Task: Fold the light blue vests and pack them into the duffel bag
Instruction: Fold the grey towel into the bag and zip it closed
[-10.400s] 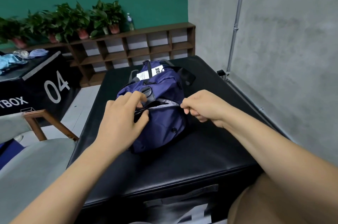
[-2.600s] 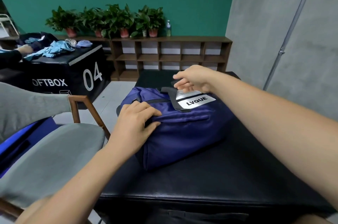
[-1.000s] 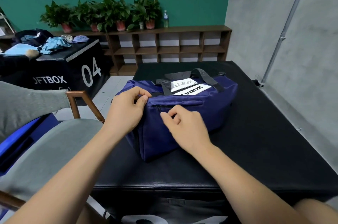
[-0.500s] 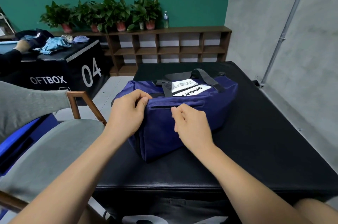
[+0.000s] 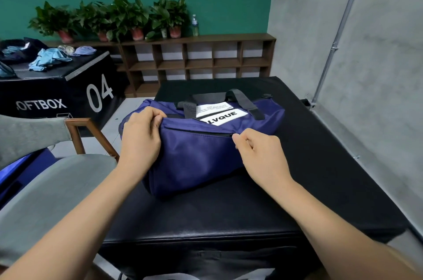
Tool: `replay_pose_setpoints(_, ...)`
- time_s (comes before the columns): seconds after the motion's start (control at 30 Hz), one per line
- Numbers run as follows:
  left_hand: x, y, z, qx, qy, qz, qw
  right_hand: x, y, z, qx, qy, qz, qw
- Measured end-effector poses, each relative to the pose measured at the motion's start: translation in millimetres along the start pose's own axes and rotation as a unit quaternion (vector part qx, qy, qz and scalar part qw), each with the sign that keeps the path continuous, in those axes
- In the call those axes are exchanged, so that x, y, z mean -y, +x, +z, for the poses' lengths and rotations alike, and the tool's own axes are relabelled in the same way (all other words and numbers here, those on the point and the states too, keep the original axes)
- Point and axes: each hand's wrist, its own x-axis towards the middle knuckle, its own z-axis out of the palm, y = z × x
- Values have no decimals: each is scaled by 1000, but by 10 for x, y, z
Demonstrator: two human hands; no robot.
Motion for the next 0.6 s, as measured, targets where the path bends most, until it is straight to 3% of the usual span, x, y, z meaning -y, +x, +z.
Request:
replay_pose_setpoints(0.2,347,108,240,-41,56,14,998,213,-236,156,39,-11,-73,997)
replay_pose_setpoints(0.3,469,145,240,-37,74,-1,997,232,-269,160,67,-34,-64,995)
replay_pose_setpoints(0.5,236,-173,137,-88,0,-12,996,-130,-144,-393,-125,-64,1,990)
replay_pose_setpoints(0.6,11,-526,167,-58,-69,-52,995,-490,24,-681,-159,-102,75,979)
